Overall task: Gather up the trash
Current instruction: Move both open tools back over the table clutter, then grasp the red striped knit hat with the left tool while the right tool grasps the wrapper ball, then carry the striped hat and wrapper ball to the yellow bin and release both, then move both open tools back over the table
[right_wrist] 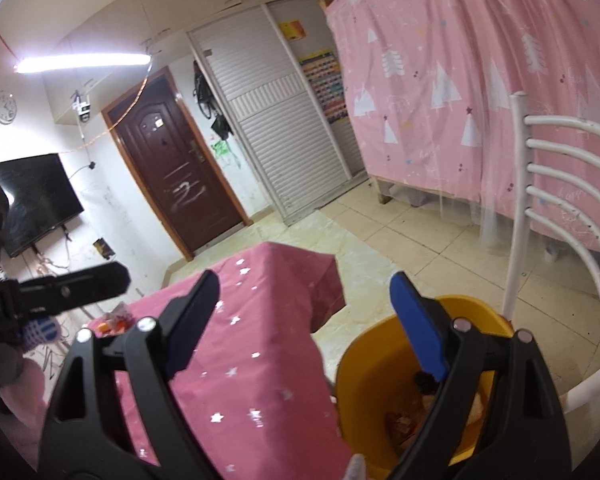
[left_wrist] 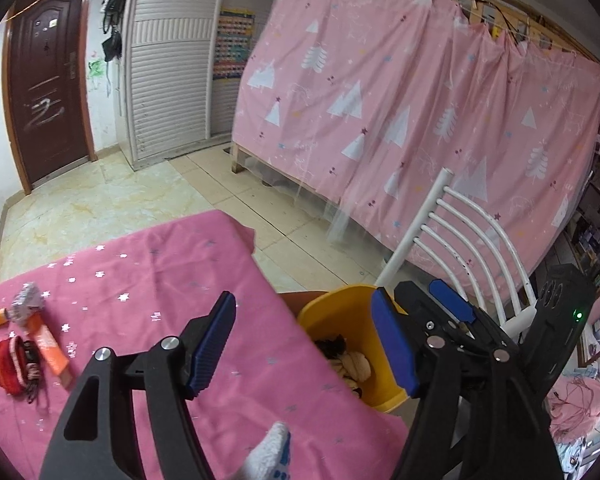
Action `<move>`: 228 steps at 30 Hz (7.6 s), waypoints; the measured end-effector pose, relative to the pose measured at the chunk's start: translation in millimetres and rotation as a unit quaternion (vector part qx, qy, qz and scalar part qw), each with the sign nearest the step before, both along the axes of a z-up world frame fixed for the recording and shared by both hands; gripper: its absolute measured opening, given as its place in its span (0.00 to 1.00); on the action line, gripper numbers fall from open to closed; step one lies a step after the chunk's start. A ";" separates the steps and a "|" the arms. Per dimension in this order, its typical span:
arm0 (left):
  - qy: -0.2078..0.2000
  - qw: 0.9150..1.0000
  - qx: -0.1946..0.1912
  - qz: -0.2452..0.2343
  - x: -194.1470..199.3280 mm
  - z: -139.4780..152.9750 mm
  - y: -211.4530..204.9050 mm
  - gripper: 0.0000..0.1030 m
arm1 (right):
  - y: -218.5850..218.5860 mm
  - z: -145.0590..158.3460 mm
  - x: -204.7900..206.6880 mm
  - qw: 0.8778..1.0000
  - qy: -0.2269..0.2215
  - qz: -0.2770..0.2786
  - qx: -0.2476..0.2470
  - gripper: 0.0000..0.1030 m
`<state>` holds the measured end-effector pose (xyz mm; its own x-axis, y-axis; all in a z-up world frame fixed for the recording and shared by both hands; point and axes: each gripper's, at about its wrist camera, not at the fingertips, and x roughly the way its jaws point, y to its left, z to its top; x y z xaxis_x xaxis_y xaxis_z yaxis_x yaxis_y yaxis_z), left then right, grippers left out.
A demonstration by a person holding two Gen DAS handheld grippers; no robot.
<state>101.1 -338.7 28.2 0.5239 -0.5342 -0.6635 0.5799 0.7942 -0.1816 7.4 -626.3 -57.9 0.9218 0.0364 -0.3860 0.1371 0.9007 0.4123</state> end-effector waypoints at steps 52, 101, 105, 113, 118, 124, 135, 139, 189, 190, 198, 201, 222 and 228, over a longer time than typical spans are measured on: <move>0.088 0.964 0.067 0.241 135.3 -112.8 286.3 0.69 | 253.0 11.0 142.8 0.962 0.081 0.228 -0.126 0.86; 0.027 0.954 0.031 0.298 119.2 -95.4 320.7 0.21 | 323.1 25.7 198.7 0.938 0.091 0.303 -0.140 0.42; 0.000 0.954 0.037 0.298 113.5 -89.9 316.1 0.21 | 305.5 29.0 186.5 0.945 0.084 0.289 -0.129 0.42; -0.065 0.951 0.069 0.295 100.1 -77.0 296.9 0.21 | 259.0 35.2 155.9 0.958 0.073 0.258 -0.105 0.42; -0.105 0.945 0.079 0.298 88.0 -68.3 287.4 0.21 | 228.6 40.3 134.5 0.965 0.064 0.239 -0.091 0.42; -0.116 0.942 0.094 0.300 77.7 -63.4 275.8 0.21 | 188.4 41.4 104.0 0.973 0.056 0.211 -0.080 0.42; -0.095 0.960 0.065 0.255 47.1 -43.8 235.6 0.21 | 108.7 23.0 61.0 0.989 0.055 0.136 -0.037 0.42; -0.092 0.972 0.047 0.210 30.9 -28.2 198.9 0.21 | 75.8 14.1 49.4 0.993 0.056 0.105 -0.021 0.42; 0.056 0.993 0.054 -0.085 -24.6 -85.3 -138.6 0.55 | -112.3 -39.0 -36.3 0.991 0.013 -0.094 0.091 0.81; 0.057 0.993 0.054 -0.084 -25.0 -86.2 -139.5 0.55 | -112.7 -39.1 -35.5 0.991 0.013 -0.094 0.092 0.81; 0.069 0.994 0.049 -0.069 -22.6 -85.7 -123.9 0.56 | -107.4 -38.3 -33.0 0.992 0.014 -0.084 0.090 0.82; 0.069 0.995 0.040 -0.063 -22.2 -79.2 -111.8 0.56 | -101.4 -36.5 -31.1 0.993 0.015 -0.077 0.084 0.82; 0.027 1.000 0.002 0.010 -12.2 -32.7 6.8 0.59 | -2.7 -22.0 -6.3 0.999 0.025 0.038 0.028 0.85; 0.016 0.999 -0.001 0.036 -4.1 -25.4 42.4 0.59 | 27.5 -27.8 5.8 0.997 0.045 0.063 0.024 0.86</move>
<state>97.0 -296.4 2.8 0.5395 -0.4971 -0.6796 0.5146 0.8335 -0.2012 13.2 -598.8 -85.7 0.8708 0.1702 -0.4612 0.0618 0.8928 0.4461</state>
